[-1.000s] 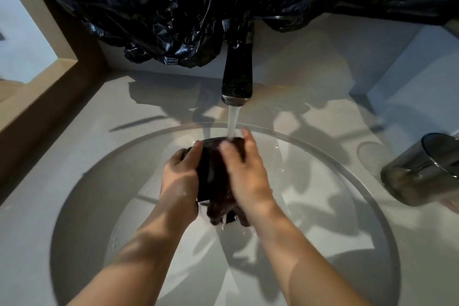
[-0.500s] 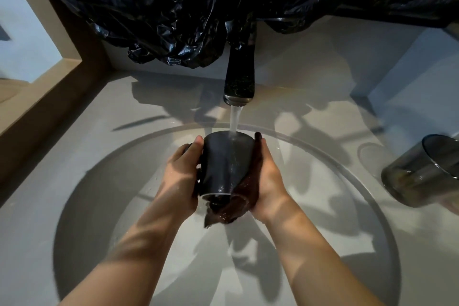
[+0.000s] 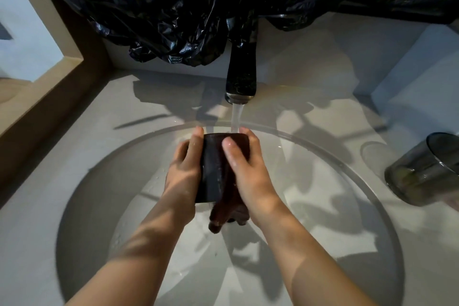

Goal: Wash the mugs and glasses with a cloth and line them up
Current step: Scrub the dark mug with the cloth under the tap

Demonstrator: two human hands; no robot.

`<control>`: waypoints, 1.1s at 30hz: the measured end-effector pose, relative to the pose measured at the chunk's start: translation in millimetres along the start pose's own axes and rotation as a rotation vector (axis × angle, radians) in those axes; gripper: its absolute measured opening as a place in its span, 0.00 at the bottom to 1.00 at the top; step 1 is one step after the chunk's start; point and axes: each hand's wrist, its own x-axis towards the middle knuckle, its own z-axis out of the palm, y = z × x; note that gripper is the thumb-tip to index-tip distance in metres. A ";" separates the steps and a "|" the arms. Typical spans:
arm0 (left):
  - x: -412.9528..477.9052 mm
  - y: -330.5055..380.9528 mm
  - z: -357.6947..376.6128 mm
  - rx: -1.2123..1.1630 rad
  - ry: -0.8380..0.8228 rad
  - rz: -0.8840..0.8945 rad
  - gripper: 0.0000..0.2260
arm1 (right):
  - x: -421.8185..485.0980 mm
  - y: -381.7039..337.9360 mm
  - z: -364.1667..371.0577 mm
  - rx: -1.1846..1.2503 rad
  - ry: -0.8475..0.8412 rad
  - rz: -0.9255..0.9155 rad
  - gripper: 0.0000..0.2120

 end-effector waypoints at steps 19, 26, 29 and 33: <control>-5.0 7.7 7.9 -0.063 -0.170 -0.129 0.29 | 5.9 -6.1 -17.7 0.439 -0.086 0.471 0.33; -7.3 0.9 4.8 0.030 -0.062 -0.108 0.38 | 2.8 -6.0 -3.9 0.217 0.140 0.190 0.16; -3.3 0.1 3.9 -0.070 -0.065 -0.107 0.44 | 4.1 -10.4 -5.7 0.223 0.263 0.168 0.11; -1.1 2.0 0.4 -0.100 -0.116 -0.164 0.47 | -6.2 -11.3 -1.4 0.177 0.105 0.078 0.14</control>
